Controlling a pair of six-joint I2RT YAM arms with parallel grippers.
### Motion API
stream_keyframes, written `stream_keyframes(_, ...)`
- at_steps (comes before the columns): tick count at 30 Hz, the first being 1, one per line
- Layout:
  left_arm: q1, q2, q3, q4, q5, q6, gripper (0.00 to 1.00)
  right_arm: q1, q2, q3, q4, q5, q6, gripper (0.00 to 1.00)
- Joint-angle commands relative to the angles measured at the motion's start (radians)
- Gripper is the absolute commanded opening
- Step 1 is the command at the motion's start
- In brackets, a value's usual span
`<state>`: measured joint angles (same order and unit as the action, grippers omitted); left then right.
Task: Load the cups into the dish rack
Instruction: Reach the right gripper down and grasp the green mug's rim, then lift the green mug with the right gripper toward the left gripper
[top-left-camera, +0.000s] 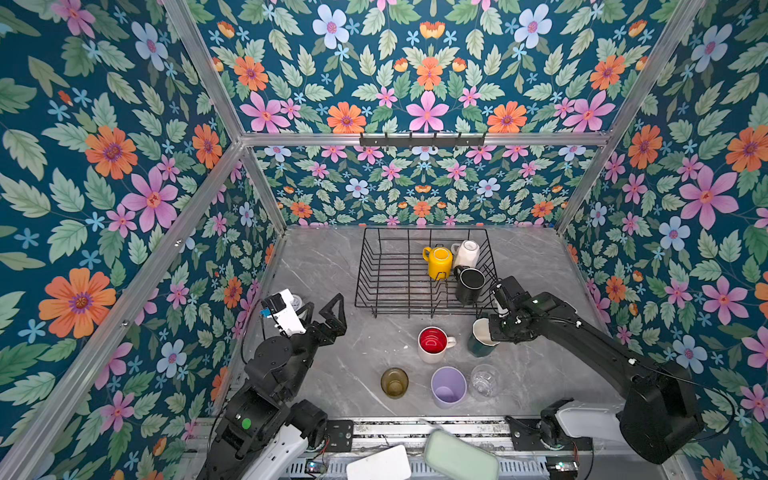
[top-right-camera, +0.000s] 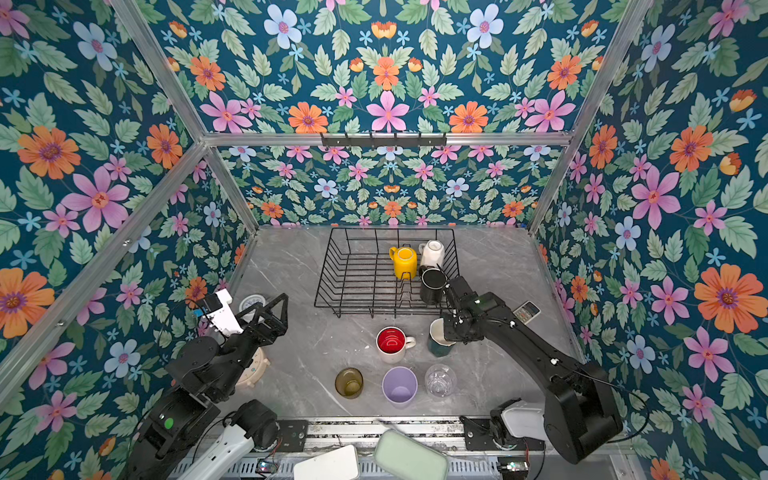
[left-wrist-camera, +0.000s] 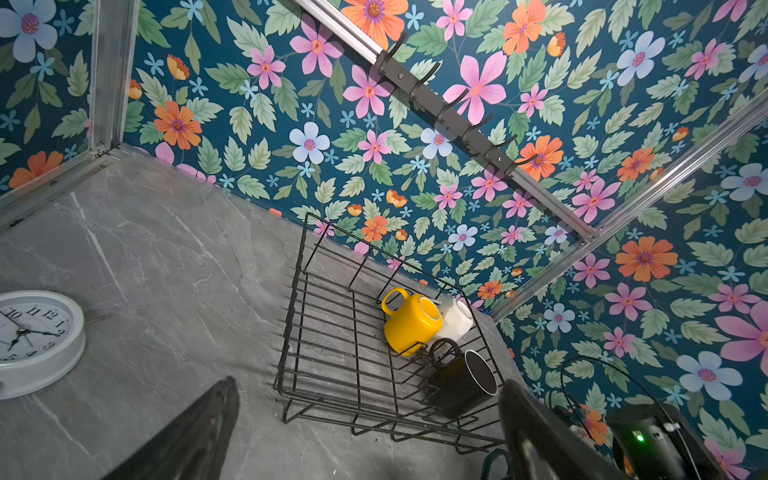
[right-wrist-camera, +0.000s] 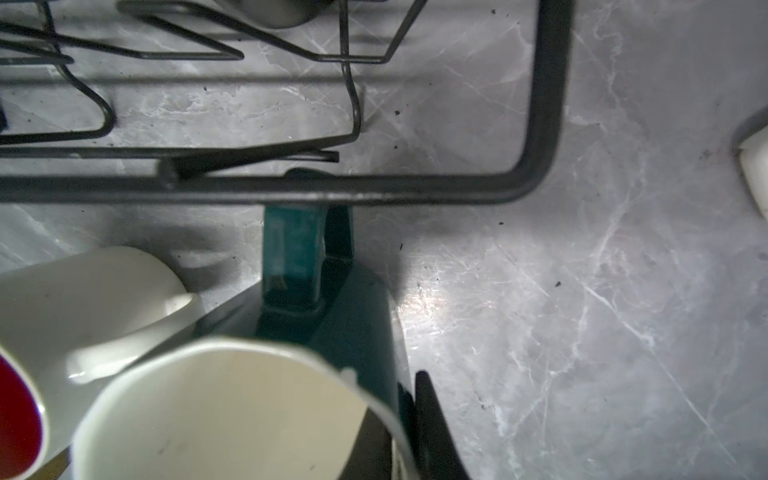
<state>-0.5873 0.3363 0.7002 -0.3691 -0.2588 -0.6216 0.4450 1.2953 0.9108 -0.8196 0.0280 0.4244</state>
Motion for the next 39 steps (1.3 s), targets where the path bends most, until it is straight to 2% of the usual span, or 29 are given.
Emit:
stream_keyframes(1,0.001,0.009,-0.004,0.06,0.018,-0.003,1.0,0.003,-0.014,-0.008,-0.006,0.016,0.001,0.05)
stream_keyframes(4,0.001,0.019,-0.011,0.08,0.03,-0.004,1.0,0.005,-0.044,-0.006,-0.022,0.022,-0.008,0.0)
stream_keyframes(14,0.001,0.037,-0.031,0.143,0.088,-0.006,0.99,0.004,-0.22,0.054,-0.108,0.004,-0.013,0.0)
stream_keyframes(18,0.0,0.045,-0.052,0.195,0.156,-0.004,0.99,0.004,-0.307,0.115,-0.136,-0.013,-0.021,0.0)
stream_keyframes(22,0.001,0.063,-0.078,0.25,0.232,-0.008,0.99,0.004,-0.38,0.142,-0.089,-0.068,-0.044,0.0)
stream_keyframes(31,0.001,0.157,-0.125,0.429,0.501,-0.034,0.99,0.004,-0.409,0.111,0.14,-0.325,-0.078,0.0)
stream_keyframes(39,0.001,0.281,-0.186,0.696,0.823,-0.109,0.99,0.005,-0.407,0.087,0.346,-0.545,-0.057,0.0)
